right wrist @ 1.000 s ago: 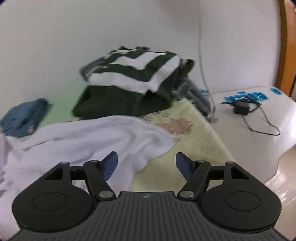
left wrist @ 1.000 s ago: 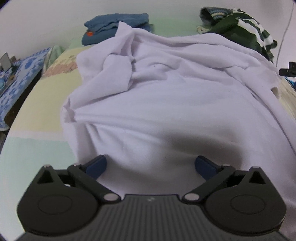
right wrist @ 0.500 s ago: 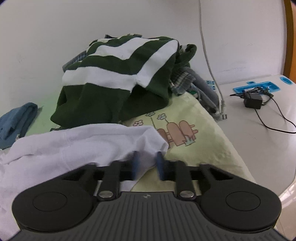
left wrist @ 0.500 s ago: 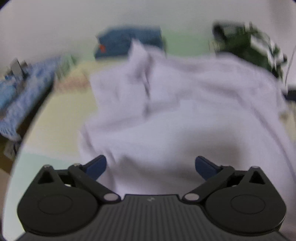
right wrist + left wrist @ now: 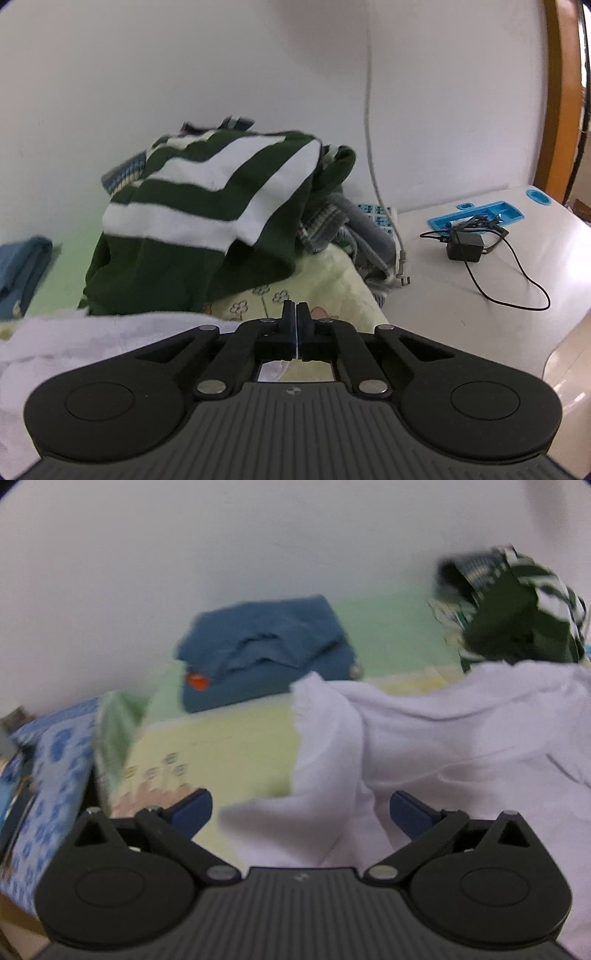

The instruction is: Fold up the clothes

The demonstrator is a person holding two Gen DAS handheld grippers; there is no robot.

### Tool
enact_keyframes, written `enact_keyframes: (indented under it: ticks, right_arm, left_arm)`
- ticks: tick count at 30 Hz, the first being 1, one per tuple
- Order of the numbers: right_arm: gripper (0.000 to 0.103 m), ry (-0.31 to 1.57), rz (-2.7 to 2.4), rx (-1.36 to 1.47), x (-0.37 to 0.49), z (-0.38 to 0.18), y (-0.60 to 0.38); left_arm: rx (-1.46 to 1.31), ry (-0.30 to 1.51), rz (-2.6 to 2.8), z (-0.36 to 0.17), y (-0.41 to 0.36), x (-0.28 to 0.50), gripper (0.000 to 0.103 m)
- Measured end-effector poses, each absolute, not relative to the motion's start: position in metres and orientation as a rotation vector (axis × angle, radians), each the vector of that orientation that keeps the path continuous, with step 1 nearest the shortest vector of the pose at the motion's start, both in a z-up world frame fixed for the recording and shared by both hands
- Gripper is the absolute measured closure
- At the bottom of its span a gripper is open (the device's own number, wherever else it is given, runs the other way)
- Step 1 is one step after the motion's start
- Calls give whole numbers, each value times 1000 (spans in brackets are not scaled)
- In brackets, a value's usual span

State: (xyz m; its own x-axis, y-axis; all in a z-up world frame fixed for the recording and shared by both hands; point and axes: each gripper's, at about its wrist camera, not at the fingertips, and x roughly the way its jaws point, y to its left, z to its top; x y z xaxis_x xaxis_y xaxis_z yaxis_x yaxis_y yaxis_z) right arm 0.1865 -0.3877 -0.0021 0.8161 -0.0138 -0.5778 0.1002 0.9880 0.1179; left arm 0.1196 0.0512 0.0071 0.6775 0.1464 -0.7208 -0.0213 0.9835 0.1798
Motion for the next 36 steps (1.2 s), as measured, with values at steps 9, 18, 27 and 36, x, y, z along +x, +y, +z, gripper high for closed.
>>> enact_keyframes:
  ticks: [9, 18, 27, 36]
  right_arm:
    - [38, 633, -25, 93, 183, -17, -362]
    - [90, 706, -46, 112, 215, -45, -347]
    - [98, 518, -78, 231, 227, 7, -360]
    - [98, 624, -159, 84, 261, -30, -352]
  left_arm:
    - [143, 876, 88, -18, 69, 161, 61]
    - [161, 849, 228, -6, 120, 179, 93]
    - [158, 803, 218, 16, 130, 201, 81]
    - [266, 863, 234, -18, 122, 208, 69]
